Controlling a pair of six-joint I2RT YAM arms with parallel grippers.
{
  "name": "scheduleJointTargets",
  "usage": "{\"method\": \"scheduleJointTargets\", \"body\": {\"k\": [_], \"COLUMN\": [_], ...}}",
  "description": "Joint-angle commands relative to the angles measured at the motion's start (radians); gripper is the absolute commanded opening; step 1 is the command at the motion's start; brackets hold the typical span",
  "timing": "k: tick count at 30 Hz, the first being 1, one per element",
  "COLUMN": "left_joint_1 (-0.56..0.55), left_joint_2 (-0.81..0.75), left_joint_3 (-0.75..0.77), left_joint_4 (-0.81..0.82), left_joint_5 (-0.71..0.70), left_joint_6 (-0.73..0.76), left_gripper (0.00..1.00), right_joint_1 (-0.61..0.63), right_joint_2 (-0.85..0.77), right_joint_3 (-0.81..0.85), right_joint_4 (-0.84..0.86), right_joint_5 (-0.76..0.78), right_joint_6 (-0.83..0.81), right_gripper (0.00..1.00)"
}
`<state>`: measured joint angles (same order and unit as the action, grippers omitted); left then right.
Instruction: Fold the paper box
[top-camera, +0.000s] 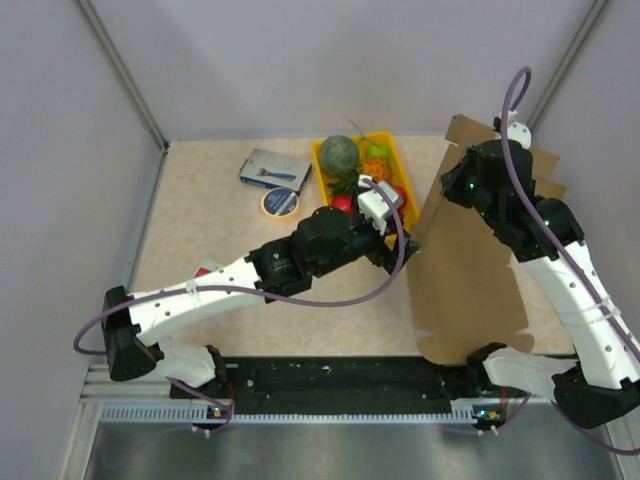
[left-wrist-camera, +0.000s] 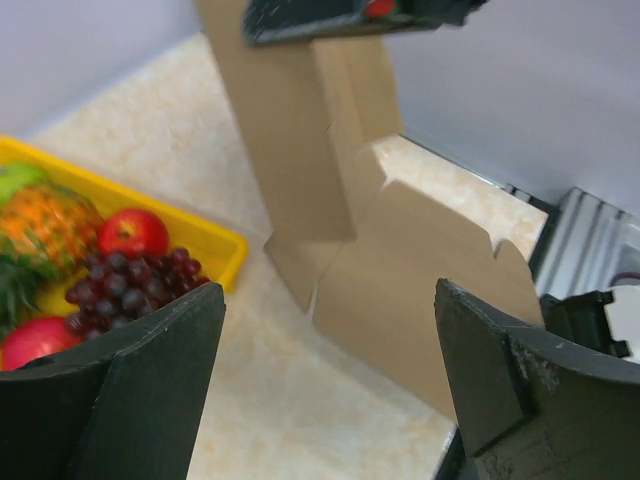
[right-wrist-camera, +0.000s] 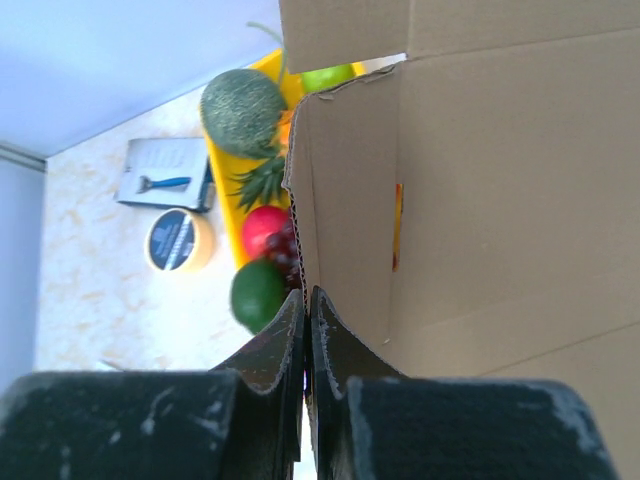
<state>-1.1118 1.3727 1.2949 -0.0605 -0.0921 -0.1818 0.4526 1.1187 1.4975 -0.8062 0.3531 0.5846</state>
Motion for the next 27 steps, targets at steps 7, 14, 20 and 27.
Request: {"method": "scheduleJointTargets", "body": {"k": [7,14,20,27], "left_joint_1": [-0.092,-0.117,-0.149,-0.16], "left_joint_2": [0.115,0.19,0.218,0.223], "left_joint_3": [0.089,0.124,0.101,0.063], "left_joint_4": [0.152,0.186,0.292,0.427], "left_joint_5": [-0.319,-0.587,-0.722,-0.834], "left_joint_6": [0.3,0.379,0.513,0.602], "left_gripper": [0.85,0.61,0.54,0.19], "right_joint_1": [0.144,0.25,0.296,0.336], "right_joint_2": [0.003,0.001,0.003,-0.006], "right_joint_3": [0.013,0.006,-0.002,-0.005], "right_joint_4": [-0.042,-0.053,-0.064,-0.065], "right_joint_5": [0.15,0.23,0.277,0.274], "right_joint_6": [0.345,0.449,0.534,0.547], "right_gripper": [0.0,0.0,0.0,0.06]}}
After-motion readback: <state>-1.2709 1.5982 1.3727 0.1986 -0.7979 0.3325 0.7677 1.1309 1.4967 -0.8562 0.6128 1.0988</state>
